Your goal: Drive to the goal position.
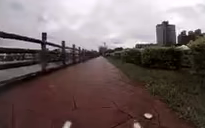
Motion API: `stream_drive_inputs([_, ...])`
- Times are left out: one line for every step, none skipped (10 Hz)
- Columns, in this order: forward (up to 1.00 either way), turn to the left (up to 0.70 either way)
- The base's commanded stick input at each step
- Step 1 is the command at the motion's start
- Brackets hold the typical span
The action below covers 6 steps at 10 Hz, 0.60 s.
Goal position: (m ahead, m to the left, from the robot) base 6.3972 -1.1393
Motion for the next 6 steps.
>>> stream_drive_inputs([0.50, 0.00])
stream_drive_inputs([0.50, 0.00])
stream_drive_inputs([0.50, 0.00])
stream_drive_inputs([0.50, 0.00])
stream_drive_inputs([0.50, 0.00])
stream_drive_inputs([0.50, 0.00])
